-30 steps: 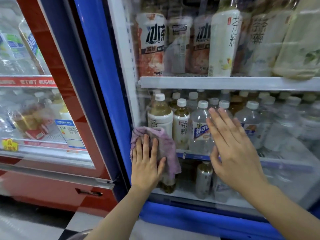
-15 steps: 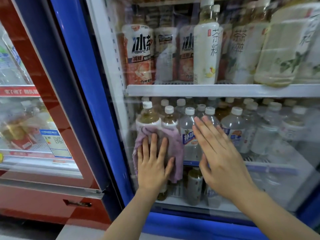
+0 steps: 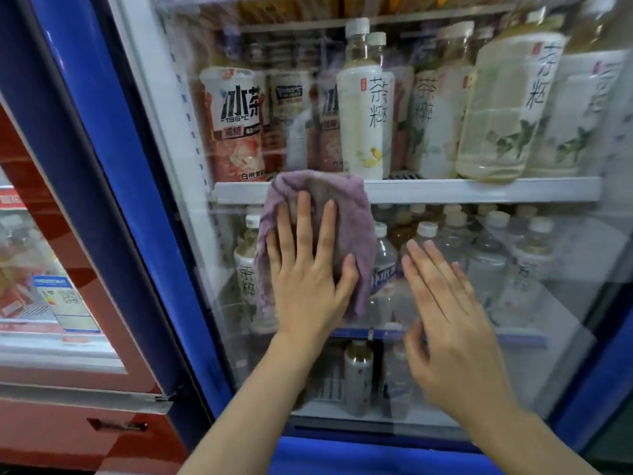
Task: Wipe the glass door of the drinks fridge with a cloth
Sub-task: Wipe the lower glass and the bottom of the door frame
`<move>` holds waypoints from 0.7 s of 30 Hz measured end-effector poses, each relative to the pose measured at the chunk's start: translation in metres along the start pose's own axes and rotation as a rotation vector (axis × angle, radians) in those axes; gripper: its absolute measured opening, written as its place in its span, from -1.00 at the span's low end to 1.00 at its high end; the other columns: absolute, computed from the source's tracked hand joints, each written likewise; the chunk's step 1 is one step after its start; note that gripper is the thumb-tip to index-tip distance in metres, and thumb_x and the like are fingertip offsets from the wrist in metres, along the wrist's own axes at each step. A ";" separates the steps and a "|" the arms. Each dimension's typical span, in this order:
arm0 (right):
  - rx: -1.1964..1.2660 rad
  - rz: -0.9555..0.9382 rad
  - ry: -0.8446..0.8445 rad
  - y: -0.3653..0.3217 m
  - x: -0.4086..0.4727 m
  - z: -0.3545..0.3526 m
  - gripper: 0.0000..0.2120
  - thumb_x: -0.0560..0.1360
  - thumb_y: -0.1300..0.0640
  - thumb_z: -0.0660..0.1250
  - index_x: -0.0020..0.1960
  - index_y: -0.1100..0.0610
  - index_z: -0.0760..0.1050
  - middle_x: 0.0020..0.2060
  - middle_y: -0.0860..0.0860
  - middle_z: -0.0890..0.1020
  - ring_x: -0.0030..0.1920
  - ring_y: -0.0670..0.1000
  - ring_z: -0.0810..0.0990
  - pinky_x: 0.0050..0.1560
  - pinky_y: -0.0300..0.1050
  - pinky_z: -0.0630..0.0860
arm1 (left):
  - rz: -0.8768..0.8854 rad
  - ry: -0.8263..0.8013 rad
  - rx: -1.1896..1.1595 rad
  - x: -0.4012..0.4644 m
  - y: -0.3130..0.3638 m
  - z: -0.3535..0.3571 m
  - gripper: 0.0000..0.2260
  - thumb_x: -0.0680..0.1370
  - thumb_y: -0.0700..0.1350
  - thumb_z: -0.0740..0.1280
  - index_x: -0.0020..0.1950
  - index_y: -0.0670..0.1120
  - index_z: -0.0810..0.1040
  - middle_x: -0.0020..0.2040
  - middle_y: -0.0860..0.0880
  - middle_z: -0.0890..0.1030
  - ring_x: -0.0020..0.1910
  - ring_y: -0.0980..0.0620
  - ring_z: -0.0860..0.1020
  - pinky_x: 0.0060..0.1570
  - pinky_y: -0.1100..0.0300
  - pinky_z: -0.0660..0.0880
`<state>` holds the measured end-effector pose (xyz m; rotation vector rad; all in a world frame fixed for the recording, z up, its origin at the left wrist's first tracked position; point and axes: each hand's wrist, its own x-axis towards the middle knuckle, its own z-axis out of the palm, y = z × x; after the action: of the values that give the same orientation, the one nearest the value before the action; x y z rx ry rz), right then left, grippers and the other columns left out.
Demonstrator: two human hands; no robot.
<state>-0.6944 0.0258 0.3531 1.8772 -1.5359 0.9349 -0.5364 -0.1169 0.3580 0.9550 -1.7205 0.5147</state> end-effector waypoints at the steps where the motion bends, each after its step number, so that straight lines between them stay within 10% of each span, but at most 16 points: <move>1: -0.020 0.019 0.004 0.004 -0.004 -0.002 -0.32 0.52 0.27 0.16 0.64 0.29 0.21 0.66 0.14 0.23 0.68 0.12 0.14 0.66 0.18 0.12 | 0.002 0.022 0.009 0.005 0.002 0.002 -0.33 0.68 0.19 0.08 0.72 0.05 -0.10 0.72 -0.04 -0.20 0.70 -0.14 -0.18 0.64 -0.06 -0.24; 11: -0.140 0.059 -0.087 0.019 -0.012 -0.007 -0.29 0.52 0.21 0.12 0.66 0.28 0.15 0.68 0.13 0.18 0.68 0.12 0.13 0.63 0.20 0.14 | 0.137 -0.260 0.119 -0.137 -0.024 0.031 -0.39 0.72 0.23 -0.10 0.72 0.06 -0.18 0.72 -0.04 -0.22 0.69 -0.18 -0.07 0.64 0.01 -0.26; 21: 0.024 0.065 -0.120 0.023 -0.014 -0.009 -0.28 0.56 0.13 0.13 0.70 0.20 0.07 0.71 0.05 0.05 0.71 0.06 0.00 0.67 0.12 0.01 | 0.110 0.063 0.012 0.021 0.045 0.012 -0.30 0.64 0.11 0.18 0.72 0.09 -0.06 0.72 0.02 -0.19 0.70 -0.10 -0.18 0.64 -0.04 -0.23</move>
<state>-0.7198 0.0363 0.3474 1.9417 -1.6718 0.8867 -0.5823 -0.1066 0.3783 0.8473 -1.7214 0.6209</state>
